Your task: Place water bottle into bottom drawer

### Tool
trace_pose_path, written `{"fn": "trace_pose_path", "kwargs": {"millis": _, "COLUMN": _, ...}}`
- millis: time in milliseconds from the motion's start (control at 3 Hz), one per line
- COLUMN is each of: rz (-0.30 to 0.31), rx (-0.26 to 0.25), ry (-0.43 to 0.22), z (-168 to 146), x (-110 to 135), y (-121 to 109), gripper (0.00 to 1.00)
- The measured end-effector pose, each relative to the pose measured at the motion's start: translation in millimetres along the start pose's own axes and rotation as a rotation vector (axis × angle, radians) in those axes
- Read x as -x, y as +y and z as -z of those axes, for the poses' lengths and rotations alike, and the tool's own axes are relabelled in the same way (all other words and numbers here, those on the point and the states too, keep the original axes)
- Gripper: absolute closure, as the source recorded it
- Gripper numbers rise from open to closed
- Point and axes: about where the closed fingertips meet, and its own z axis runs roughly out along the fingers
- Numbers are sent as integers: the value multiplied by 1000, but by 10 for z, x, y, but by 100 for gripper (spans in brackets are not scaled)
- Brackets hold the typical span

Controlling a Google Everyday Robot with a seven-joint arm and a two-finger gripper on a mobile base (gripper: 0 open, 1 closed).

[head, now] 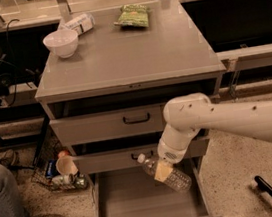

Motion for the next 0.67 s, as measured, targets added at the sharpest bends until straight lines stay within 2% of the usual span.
{"fn": "trace_pose_path", "kwargs": {"millis": 333, "rz": -15, "rx": 38, "ry": -3, "z": -668, "x": 56, "y": -56, "gripper": 100}}
{"fn": "trace_pose_path", "kwargs": {"millis": 667, "rz": -15, "rx": 38, "ry": -3, "z": -669, "x": 56, "y": -56, "gripper": 100}}
